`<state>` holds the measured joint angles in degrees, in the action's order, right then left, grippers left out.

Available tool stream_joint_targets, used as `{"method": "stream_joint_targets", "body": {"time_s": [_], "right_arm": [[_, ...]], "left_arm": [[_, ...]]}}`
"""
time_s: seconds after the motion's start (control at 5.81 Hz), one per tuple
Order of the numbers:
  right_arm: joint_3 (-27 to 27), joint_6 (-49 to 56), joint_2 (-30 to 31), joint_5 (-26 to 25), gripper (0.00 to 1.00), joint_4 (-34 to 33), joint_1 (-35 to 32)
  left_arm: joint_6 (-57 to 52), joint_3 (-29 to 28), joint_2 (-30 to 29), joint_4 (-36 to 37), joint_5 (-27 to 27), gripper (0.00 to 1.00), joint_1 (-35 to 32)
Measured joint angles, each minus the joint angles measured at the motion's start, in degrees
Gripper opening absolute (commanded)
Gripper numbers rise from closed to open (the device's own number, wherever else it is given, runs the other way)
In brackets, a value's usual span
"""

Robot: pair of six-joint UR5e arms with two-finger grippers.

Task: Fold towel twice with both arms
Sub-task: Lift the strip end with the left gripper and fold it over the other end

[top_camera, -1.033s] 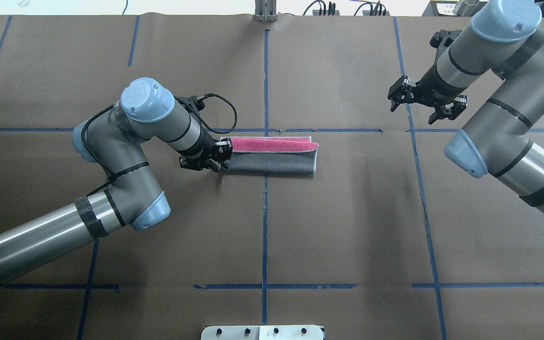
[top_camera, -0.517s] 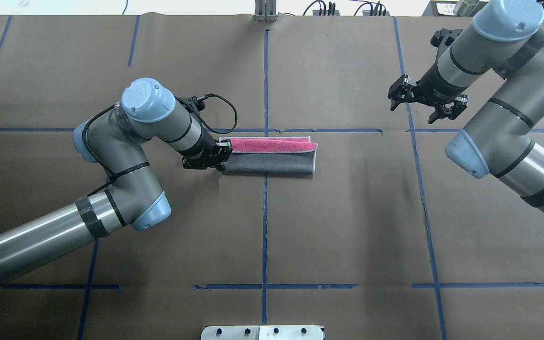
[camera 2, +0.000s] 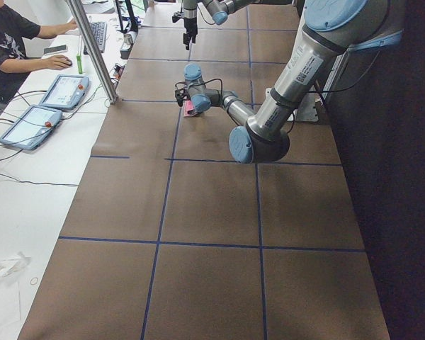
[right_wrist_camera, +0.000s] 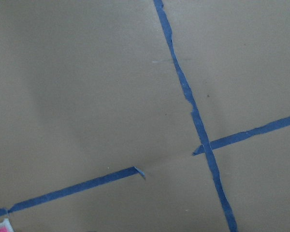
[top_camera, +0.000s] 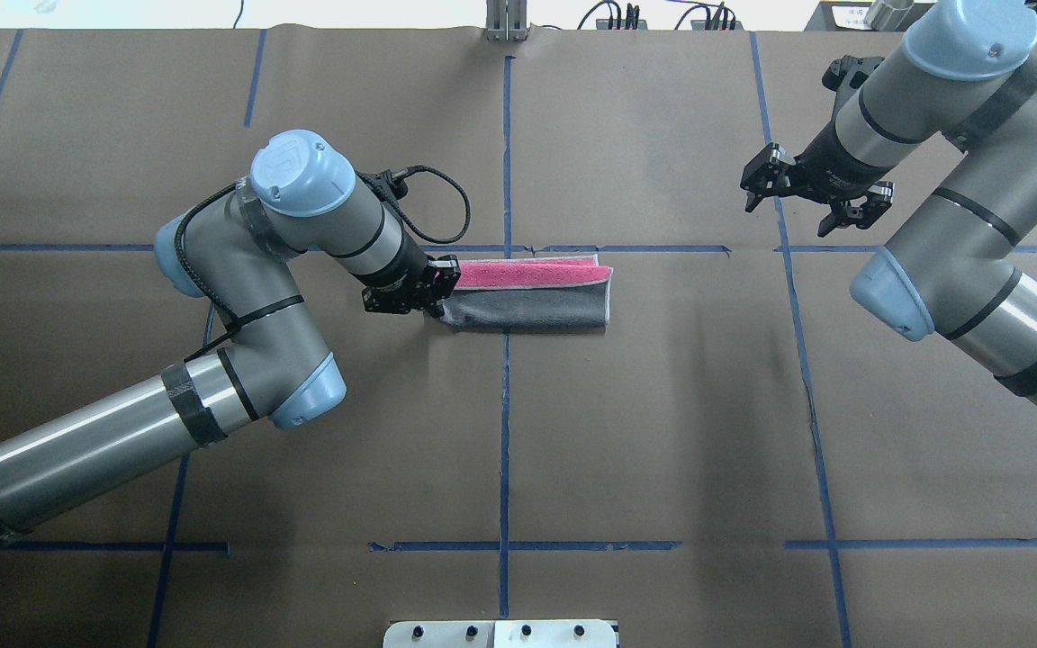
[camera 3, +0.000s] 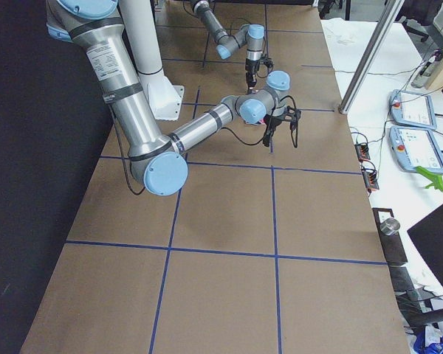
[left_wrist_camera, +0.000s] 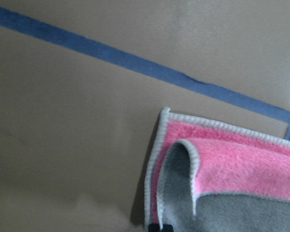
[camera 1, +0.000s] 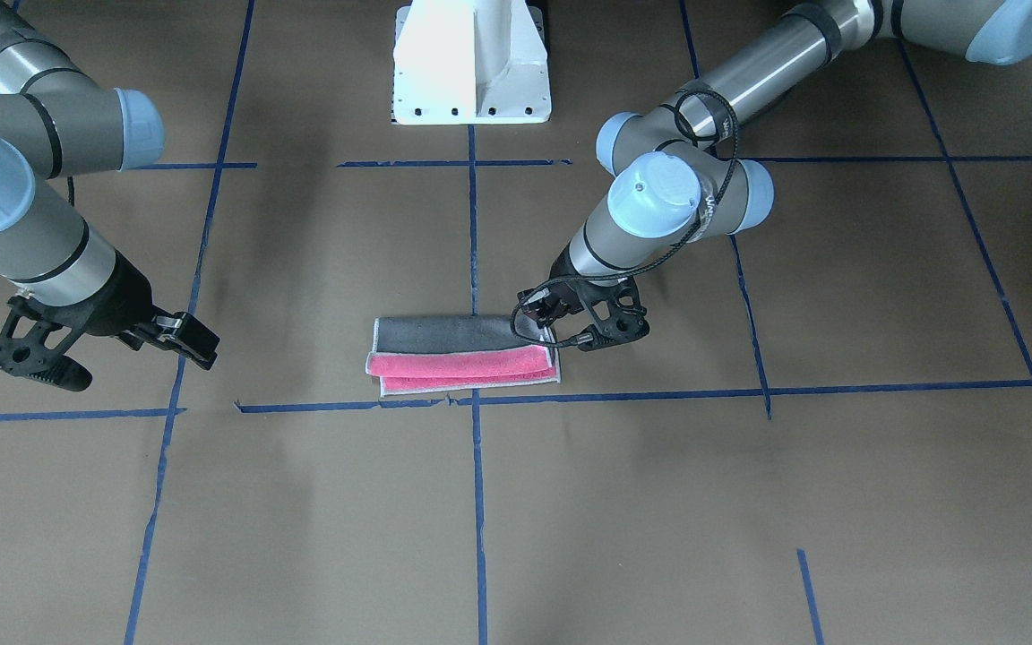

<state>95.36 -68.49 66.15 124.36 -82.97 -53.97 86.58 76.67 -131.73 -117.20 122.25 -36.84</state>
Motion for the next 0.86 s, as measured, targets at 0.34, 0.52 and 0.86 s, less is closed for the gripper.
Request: {"method": "stream_joint_targets", "body": {"time_s": [0.34, 0.52, 0.86], "right_arm": [[-0.07, -0.02, 0.03, 0.00, 1.00, 0.00, 0.00], [-0.08, 0.00, 0.01, 0.03, 1.00, 0.00, 0.00], [-0.07, 0.02, -0.05, 0.08, 1.00, 0.00, -0.06]], "left_arm": [[-0.61, 0.03, -4.14, 6.17, 3.03, 0.00, -1.10], [-0.80, -0.10, -6.61, 9.48, 3.47, 0.00, -1.26], [-0.88, -4.24, -12.89, 13.25, 3.46, 0.00, -1.24]]}}
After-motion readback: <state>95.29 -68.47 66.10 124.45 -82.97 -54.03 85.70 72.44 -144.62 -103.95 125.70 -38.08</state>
